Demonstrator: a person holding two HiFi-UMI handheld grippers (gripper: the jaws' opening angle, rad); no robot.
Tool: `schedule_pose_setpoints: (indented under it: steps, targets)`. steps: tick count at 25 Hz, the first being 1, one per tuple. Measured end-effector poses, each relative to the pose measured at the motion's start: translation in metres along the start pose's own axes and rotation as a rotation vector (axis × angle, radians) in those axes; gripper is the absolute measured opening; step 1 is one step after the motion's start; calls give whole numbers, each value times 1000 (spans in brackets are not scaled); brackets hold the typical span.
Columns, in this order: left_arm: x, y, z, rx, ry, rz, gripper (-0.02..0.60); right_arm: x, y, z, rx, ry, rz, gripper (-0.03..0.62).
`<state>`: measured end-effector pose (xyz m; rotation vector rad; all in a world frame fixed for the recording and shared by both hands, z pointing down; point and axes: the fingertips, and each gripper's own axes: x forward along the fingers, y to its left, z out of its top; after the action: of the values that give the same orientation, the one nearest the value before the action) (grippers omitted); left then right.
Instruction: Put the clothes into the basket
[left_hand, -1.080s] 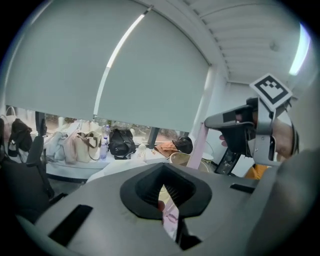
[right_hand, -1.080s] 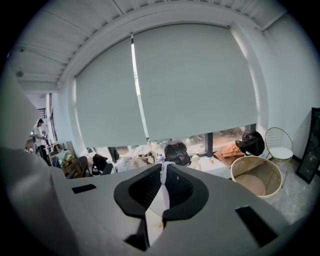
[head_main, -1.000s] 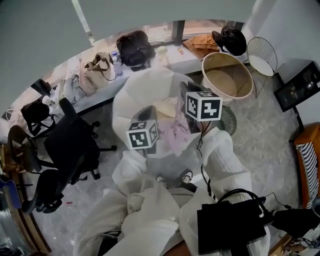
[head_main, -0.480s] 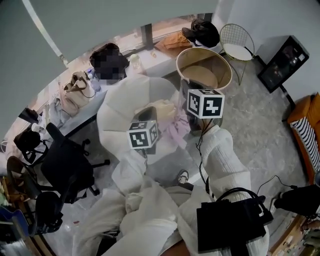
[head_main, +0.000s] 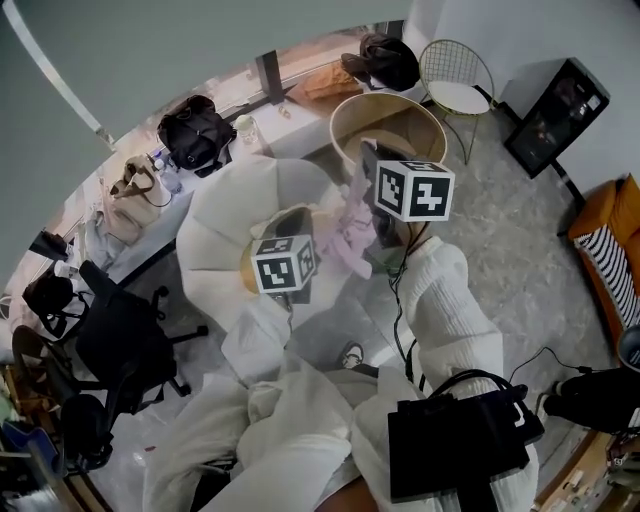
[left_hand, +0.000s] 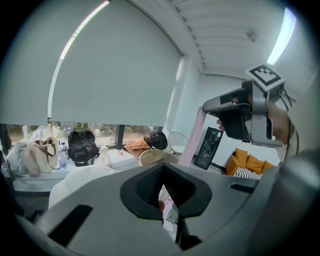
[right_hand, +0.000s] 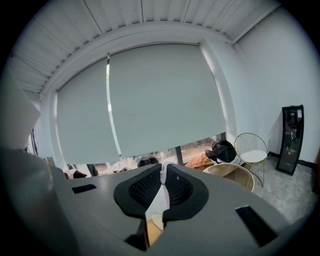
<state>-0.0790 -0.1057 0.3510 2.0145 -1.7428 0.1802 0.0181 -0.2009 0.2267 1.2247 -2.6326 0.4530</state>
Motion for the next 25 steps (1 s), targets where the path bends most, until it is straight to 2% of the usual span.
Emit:
schedule_pose_setpoints:
  steps: [8, 12, 17, 25]
  targets:
    - [37, -37, 3, -29, -13, 0, 6, -6, -43, 19, -13, -13, 20, 37]
    - [50, -53, 13, -3, -9, -36, 6, -13, -61, 38, -2, -45, -7, 37]
    - [76, -61, 31, 47, 11, -109, 6, -28, -84, 70, 29, -119, -82, 37]
    - [108, -90, 40, 88, 30, -218, 6, -65, -145, 95, 78, -210, -243, 37]
